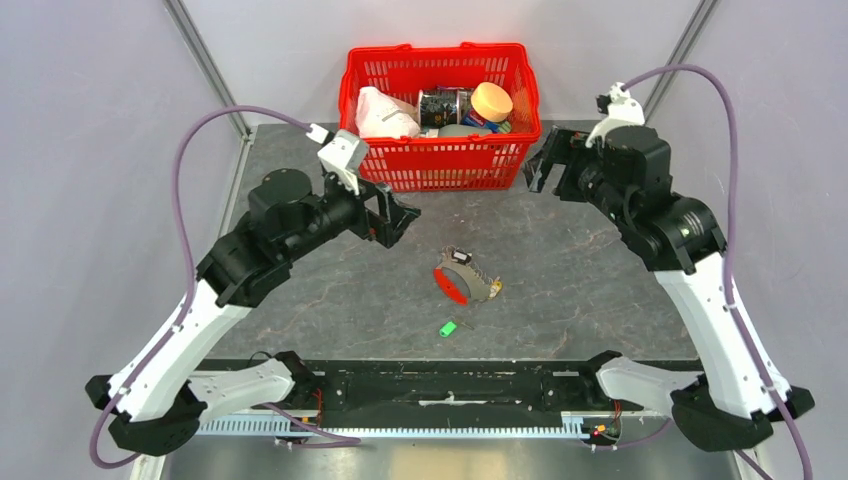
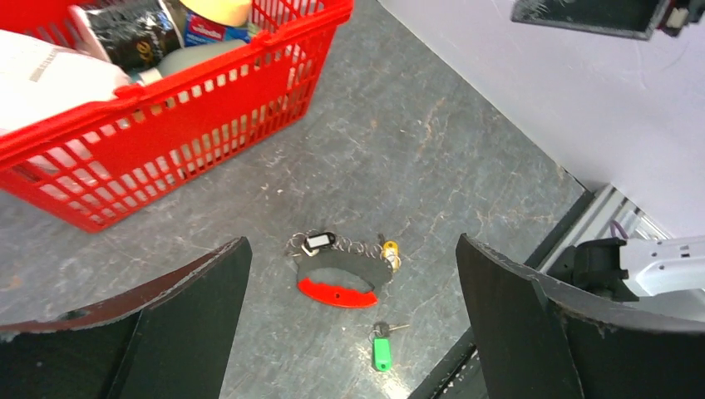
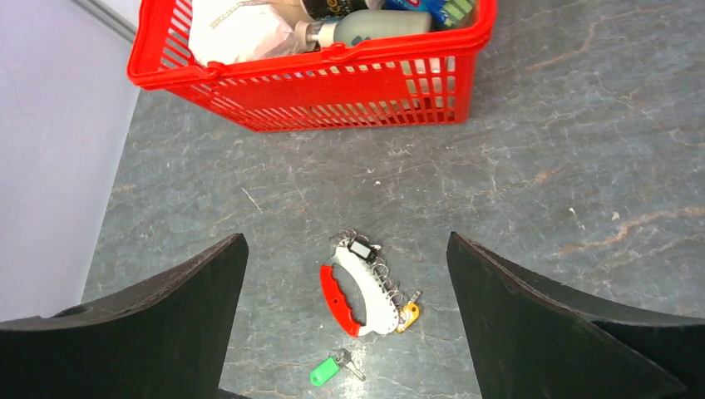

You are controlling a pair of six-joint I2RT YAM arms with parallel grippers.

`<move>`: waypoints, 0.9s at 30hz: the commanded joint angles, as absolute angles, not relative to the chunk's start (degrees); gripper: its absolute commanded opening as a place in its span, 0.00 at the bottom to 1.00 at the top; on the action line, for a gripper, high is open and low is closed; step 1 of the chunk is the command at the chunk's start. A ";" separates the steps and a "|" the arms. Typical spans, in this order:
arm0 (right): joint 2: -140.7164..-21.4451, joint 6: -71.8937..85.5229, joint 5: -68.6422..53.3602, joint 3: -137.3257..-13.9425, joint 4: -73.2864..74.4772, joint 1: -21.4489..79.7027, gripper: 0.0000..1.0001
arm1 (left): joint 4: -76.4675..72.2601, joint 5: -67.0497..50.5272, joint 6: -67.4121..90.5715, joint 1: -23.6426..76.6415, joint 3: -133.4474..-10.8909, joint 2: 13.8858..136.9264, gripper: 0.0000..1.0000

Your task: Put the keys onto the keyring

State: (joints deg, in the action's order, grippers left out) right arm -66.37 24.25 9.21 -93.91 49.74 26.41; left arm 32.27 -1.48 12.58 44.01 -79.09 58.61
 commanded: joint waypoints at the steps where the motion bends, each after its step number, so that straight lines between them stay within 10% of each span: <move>1: -60.71 29.13 12.85 -89.92 48.17 26.52 0.97 | 35.00 2.99 9.32 44.03 -80.45 58.33 1.00; 9: -71.65 21.10 -2.29 -95.29 67.86 26.94 0.97 | 34.98 -3.10 11.42 44.08 -77.11 60.41 0.96; 20: -81.12 25.73 48.01 -95.91 75.40 49.65 0.97 | 34.24 -3.34 12.49 44.12 -73.36 60.56 0.93; 27: -72.96 17.31 37.94 -81.97 55.80 50.45 0.97 | 28.92 -2.23 16.90 44.12 -66.73 59.12 0.90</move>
